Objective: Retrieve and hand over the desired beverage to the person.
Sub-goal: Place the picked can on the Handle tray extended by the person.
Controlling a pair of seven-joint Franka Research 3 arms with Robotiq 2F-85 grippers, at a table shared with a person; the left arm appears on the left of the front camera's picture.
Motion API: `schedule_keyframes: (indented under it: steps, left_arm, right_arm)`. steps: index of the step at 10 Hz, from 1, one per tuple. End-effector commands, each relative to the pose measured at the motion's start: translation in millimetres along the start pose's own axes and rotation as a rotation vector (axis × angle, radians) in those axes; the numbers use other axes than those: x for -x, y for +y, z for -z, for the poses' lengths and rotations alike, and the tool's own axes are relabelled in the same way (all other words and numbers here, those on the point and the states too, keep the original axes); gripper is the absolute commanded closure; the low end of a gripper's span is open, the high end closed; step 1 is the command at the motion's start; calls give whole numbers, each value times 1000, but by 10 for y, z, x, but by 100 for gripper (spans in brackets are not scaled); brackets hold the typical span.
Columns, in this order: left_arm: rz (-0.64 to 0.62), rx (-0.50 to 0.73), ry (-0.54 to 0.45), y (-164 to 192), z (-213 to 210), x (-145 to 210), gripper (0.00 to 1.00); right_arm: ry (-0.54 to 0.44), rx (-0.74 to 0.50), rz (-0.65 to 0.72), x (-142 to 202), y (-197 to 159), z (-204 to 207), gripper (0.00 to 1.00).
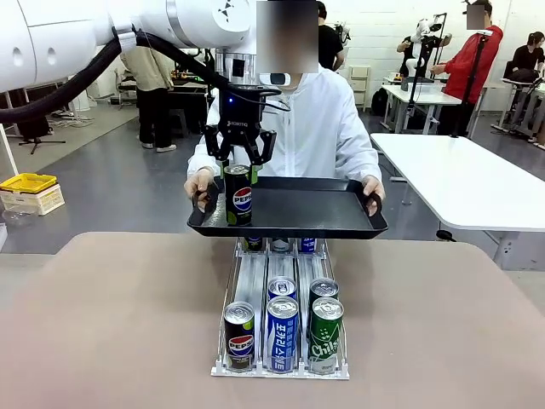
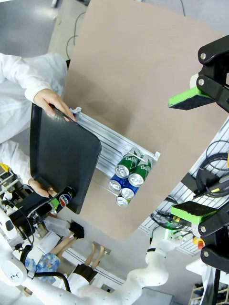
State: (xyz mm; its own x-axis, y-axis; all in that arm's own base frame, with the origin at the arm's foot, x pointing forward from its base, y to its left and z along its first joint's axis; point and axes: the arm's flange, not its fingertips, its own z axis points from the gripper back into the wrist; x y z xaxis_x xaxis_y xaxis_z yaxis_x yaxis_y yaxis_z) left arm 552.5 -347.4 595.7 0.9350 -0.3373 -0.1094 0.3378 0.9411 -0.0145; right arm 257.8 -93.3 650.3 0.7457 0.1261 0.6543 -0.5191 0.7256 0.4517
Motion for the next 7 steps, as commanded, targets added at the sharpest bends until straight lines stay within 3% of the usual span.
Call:
schedule_keyframes:
  steps: [1,7]
  left_arm:
    - [-10,10,17,-31,-102,-42,0]
    - [-16,-15,8,-27,-141,-19,0]
  right_arm:
    - [-8,-23,-11,-18,-12,7,0]
    - [-8,-23,-11,-18,-12,7,0]
